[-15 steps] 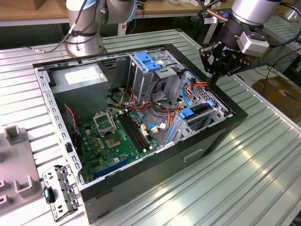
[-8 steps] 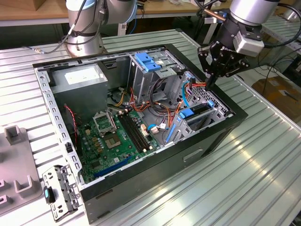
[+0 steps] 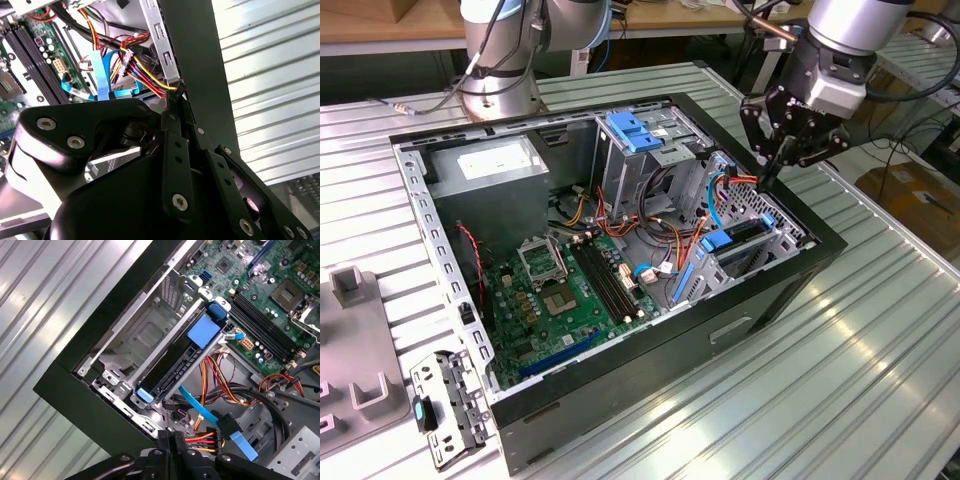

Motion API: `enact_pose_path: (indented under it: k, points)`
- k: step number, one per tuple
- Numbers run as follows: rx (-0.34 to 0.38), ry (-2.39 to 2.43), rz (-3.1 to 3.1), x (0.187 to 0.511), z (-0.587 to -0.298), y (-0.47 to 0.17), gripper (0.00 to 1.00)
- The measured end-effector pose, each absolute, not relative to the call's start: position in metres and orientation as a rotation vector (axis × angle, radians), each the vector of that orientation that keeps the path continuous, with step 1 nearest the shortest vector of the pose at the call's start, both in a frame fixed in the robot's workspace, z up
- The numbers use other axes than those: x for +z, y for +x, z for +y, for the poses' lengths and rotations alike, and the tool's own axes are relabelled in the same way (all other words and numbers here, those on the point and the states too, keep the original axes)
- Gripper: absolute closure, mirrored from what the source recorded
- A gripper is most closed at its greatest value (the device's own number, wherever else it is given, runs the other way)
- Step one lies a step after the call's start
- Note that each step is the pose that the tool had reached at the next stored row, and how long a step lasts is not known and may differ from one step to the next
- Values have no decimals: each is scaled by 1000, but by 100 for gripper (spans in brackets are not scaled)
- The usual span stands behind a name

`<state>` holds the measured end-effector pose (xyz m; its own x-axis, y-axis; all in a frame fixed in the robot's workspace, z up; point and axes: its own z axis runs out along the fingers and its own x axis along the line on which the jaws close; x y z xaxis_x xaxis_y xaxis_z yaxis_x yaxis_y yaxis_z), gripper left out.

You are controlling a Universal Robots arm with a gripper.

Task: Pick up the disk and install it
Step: 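Insert the first disk wire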

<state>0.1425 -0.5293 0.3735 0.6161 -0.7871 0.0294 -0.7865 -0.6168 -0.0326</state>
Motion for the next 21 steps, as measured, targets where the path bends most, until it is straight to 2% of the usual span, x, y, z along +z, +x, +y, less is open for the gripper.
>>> enact_pose_path:
  k: [21]
  points:
    - [-67,-2529,1847,370,-529,138,84]
